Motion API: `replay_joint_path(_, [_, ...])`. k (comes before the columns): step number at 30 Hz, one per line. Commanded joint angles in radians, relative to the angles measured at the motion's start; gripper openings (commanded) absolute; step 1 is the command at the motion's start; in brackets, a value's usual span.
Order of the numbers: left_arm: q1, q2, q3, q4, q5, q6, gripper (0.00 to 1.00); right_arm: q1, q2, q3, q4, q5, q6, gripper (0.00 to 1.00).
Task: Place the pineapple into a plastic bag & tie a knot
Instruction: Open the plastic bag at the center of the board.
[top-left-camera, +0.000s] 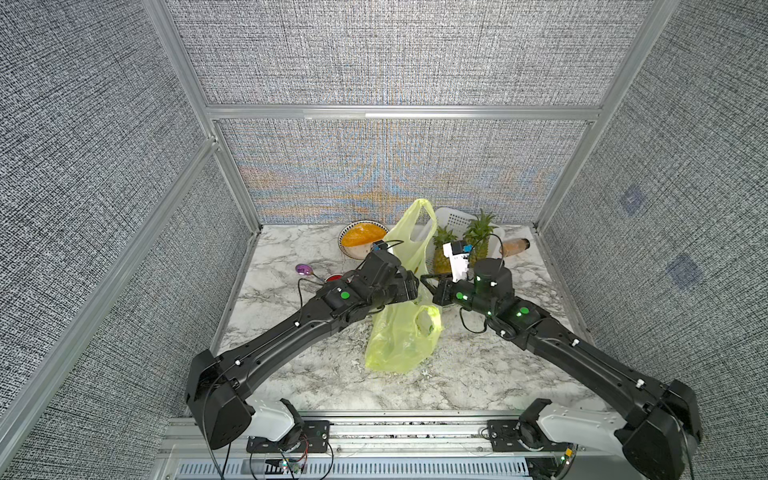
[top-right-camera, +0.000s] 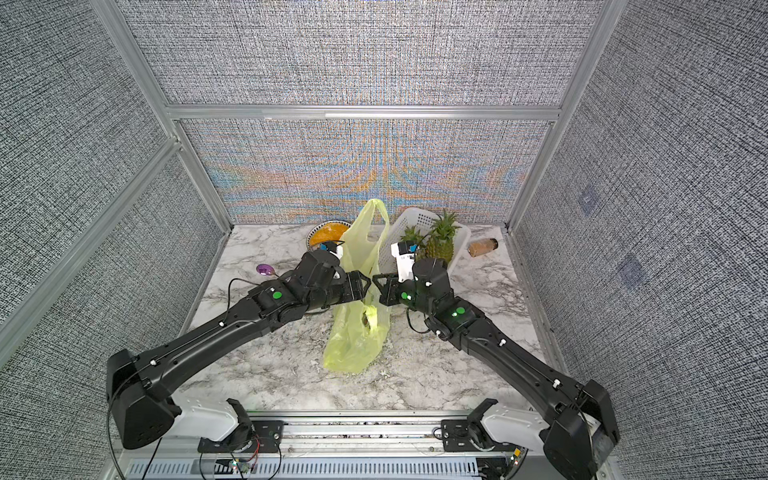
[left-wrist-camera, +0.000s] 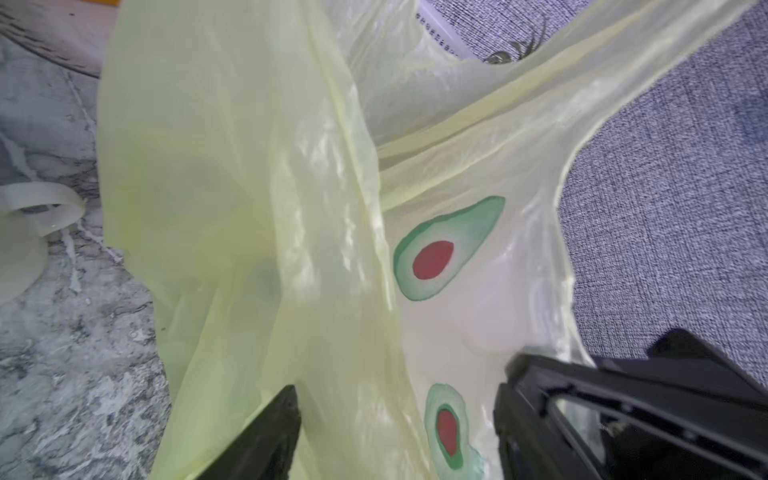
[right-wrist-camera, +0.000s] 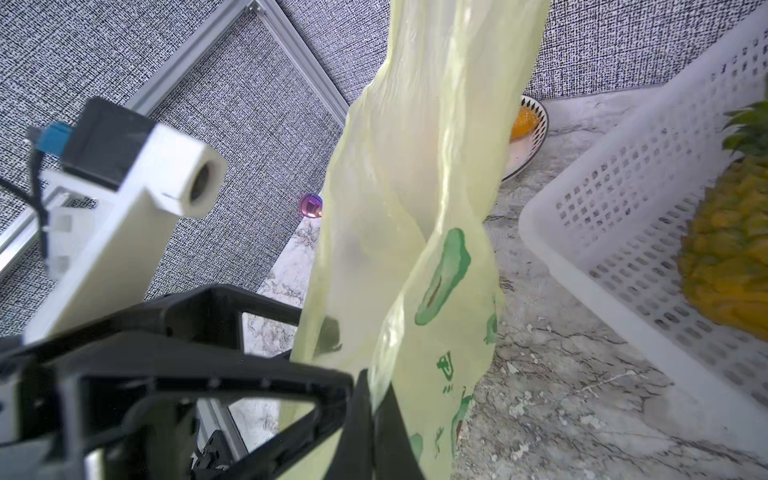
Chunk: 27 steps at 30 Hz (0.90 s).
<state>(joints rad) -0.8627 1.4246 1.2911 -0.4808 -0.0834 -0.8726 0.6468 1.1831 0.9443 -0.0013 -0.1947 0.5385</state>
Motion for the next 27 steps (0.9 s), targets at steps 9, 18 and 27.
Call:
replay_joint_path(9, [0.001, -0.035, 0.001, -0.047, -0.142, 0.065, 0.00, -0.039, -0.043, -0.048, -0.074, 0.126, -0.019, 0.00])
replay_joint_path(18, [0.001, -0.142, -0.169, 0.189, -0.039, 0.172, 0.00, -0.153, 0.037, -0.087, -0.102, 0.033, -0.083, 0.00])
replay_joint_path(27, [0.001, -0.132, -0.237, 0.263, -0.034, 0.107, 0.00, -0.209, 0.112, -0.079, -0.164, 0.023, -0.160, 0.00])
